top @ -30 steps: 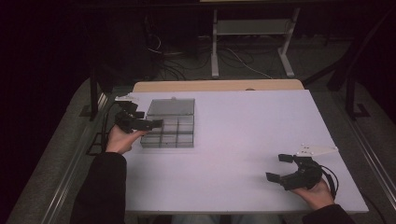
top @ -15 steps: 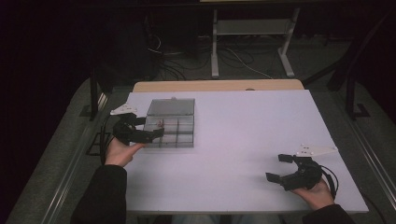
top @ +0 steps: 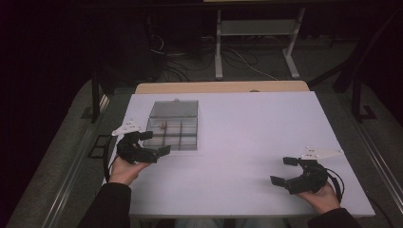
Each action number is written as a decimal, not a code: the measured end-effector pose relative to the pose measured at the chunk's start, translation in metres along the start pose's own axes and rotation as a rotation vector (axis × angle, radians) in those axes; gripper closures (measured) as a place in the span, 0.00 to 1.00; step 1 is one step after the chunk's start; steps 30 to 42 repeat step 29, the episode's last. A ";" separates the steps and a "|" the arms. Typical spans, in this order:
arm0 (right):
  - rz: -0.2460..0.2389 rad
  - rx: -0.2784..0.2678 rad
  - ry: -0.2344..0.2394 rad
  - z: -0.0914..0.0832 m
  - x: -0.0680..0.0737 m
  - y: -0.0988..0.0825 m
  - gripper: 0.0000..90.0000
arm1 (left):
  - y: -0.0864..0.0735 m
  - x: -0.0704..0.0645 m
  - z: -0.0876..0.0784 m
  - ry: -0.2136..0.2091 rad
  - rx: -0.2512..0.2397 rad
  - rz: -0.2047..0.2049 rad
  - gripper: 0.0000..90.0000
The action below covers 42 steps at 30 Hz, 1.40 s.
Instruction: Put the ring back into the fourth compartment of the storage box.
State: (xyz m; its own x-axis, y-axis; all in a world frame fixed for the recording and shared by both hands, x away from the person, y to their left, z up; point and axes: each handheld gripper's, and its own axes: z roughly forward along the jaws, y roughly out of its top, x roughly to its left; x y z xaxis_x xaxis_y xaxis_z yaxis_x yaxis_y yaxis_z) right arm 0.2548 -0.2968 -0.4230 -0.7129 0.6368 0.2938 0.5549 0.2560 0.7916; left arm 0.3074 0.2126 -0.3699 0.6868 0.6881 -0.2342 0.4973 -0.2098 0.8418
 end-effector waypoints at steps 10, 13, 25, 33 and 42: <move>0.000 0.001 0.000 0.000 0.000 0.000 0.00 | -0.019 -0.014 0.008 -0.042 0.021 0.010 0.00; -0.001 0.001 -0.001 0.000 0.000 0.000 0.00 | -0.026 -0.017 0.012 -0.054 0.032 0.009 0.00; -0.003 -0.006 -0.002 -0.001 0.001 0.001 0.00 | -0.051 -0.024 0.032 -0.100 0.097 0.006 0.00; -0.003 -0.006 0.000 -0.001 0.001 0.001 0.00 | -0.055 -0.025 0.034 -0.100 0.109 0.010 0.00; -0.003 -0.006 0.000 -0.001 0.001 0.001 0.00 | -0.055 -0.025 0.034 -0.100 0.109 0.010 0.00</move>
